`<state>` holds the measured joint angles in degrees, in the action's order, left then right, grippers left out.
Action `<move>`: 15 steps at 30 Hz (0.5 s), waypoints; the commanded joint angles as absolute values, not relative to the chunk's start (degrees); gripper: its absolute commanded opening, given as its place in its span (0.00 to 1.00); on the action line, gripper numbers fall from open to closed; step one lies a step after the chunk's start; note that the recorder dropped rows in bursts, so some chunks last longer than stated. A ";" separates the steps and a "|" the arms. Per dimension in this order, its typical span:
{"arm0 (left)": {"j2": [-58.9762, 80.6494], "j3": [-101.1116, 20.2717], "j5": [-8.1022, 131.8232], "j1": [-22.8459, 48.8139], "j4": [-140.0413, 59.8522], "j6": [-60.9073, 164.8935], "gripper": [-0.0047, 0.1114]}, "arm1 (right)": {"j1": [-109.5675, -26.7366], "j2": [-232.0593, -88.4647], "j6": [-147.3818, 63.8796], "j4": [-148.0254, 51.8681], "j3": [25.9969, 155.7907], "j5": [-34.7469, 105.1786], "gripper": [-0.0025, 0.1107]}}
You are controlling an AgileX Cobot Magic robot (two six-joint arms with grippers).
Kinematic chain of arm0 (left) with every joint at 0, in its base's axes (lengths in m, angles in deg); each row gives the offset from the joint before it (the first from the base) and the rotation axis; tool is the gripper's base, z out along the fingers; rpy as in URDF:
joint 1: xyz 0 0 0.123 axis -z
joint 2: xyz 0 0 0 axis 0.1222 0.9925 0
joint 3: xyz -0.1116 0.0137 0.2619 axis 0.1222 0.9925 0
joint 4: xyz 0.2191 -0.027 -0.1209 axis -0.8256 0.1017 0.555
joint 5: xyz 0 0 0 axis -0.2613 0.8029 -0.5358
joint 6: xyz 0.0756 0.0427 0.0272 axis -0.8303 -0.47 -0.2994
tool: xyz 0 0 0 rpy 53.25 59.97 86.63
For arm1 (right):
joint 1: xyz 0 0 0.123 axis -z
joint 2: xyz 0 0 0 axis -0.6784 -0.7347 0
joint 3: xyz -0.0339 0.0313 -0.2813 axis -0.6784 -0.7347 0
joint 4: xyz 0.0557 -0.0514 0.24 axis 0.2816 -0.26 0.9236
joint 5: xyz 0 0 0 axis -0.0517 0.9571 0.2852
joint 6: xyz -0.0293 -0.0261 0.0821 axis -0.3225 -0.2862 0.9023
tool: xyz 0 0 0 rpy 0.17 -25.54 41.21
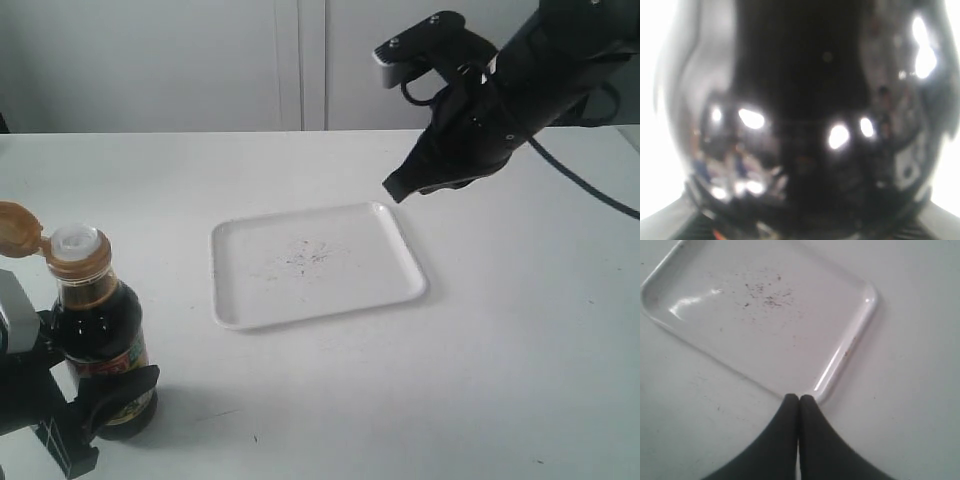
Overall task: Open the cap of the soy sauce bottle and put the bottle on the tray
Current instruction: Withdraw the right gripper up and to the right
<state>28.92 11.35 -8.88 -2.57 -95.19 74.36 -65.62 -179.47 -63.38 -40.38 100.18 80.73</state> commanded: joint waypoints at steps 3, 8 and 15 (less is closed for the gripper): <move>29.00 11.50 -8.10 -2.31 -95.35 74.16 0.04 | -61.29 -176.27 -61.52 -40.62 98.20 77.70 0.02; 28.39 11.50 -8.10 -2.31 -94.50 74.16 0.04 | -60.39 -171.90 -60.05 -41.17 92.12 69.65 0.02; 23.79 11.50 -8.10 -2.31 -93.55 75.37 0.04 | -60.39 -166.20 -58.90 -41.82 85.43 62.92 0.02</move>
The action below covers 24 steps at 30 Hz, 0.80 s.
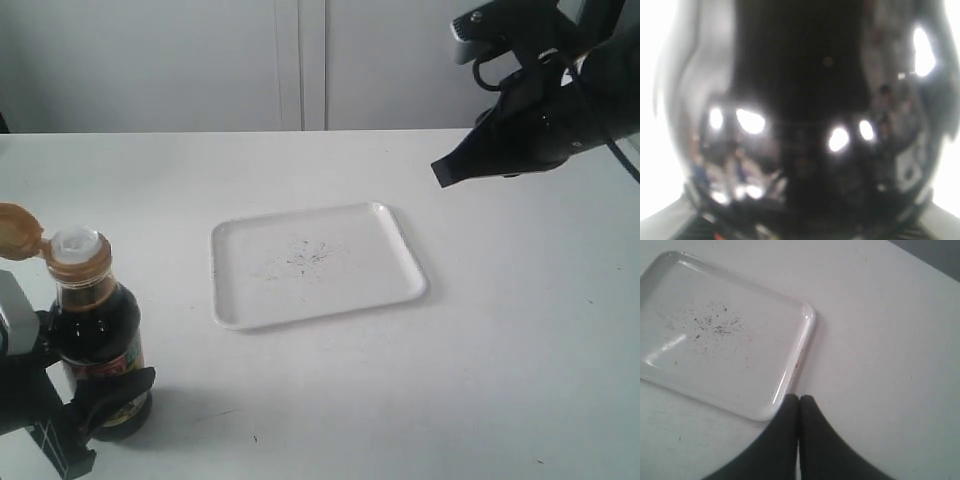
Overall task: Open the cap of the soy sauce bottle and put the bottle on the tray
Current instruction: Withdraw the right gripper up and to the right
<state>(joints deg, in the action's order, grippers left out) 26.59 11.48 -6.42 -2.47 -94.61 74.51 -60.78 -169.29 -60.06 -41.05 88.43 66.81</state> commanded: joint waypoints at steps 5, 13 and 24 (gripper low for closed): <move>21.04 11.50 -8.10 -2.31 -91.72 75.94 0.04 | -60.39 -164.02 -58.74 -41.67 80.78 58.79 0.02; 17.70 11.50 -8.10 -2.31 -86.90 77.50 0.04 | -60.39 -164.03 -58.96 -42.83 70.23 45.07 0.02; 16.97 4.24 -8.10 -2.31 -85.46 89.55 0.04 | -60.39 -164.03 -58.96 -42.82 67.91 39.16 0.02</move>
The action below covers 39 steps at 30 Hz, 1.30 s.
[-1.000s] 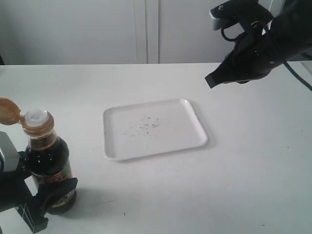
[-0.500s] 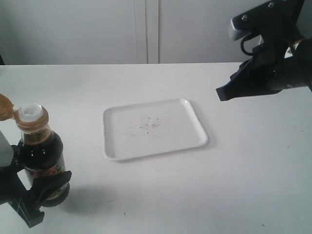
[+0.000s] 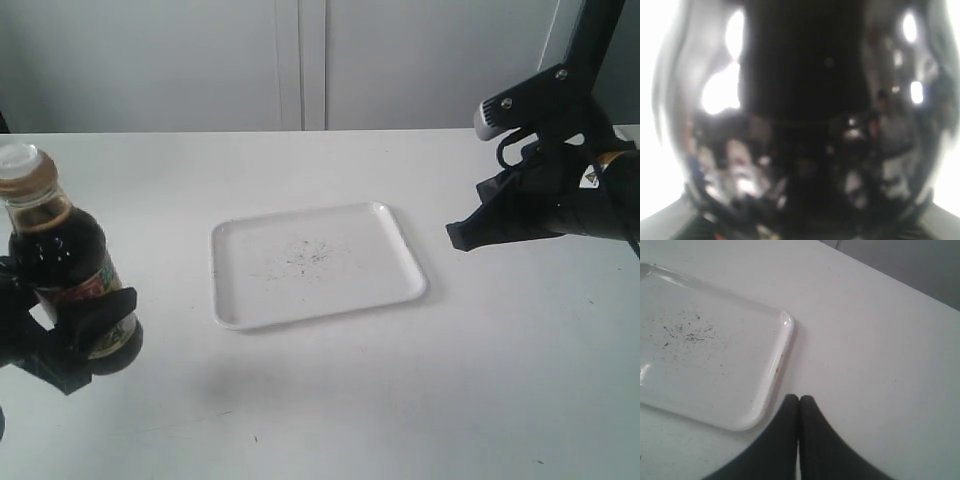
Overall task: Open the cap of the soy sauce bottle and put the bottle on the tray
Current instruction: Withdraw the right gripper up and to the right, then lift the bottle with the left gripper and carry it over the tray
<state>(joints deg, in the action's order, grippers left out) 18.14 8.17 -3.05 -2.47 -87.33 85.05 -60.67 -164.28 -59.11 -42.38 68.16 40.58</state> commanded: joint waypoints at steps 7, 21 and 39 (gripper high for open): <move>17.08 -0.59 -8.10 -2.31 -85.24 92.01 0.04 | -60.39 -164.03 -58.96 -42.71 67.91 38.30 0.02; 23.36 -11.32 -5.32 11.49 -80.47 89.42 0.04 | -60.39 -164.03 -59.26 -44.04 67.87 38.16 0.02; 42.08 -30.39 0.26 20.60 -78.82 88.66 0.04 | -53.73 -164.16 -58.86 -43.90 67.87 38.16 0.02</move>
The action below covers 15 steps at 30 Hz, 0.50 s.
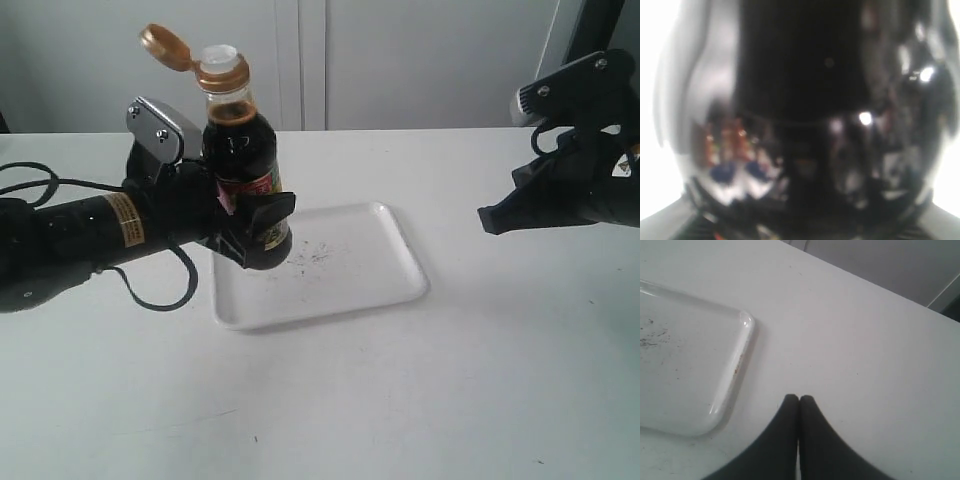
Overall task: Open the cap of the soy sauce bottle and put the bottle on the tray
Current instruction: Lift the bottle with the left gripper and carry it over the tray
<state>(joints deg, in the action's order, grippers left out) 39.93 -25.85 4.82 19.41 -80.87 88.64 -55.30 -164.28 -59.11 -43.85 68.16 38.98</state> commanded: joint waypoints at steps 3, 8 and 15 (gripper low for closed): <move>44.90 -33.37 0.29 21.04 -78.31 88.83 0.04 | -52.98 -165.72 -58.86 -43.90 67.87 37.89 0.02; 50.24 -37.46 -0.51 21.08 -77.80 89.64 0.04 | -52.98 -171.40 -58.86 -43.90 67.87 33.51 0.02; 55.09 -42.46 -0.56 22.59 -77.80 91.32 0.04 | -52.98 -174.23 -58.86 -43.90 67.87 31.73 0.02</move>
<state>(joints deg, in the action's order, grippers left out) 55.52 -40.49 4.55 21.35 -78.90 90.67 -53.37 -174.09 -59.01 -43.85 68.12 33.11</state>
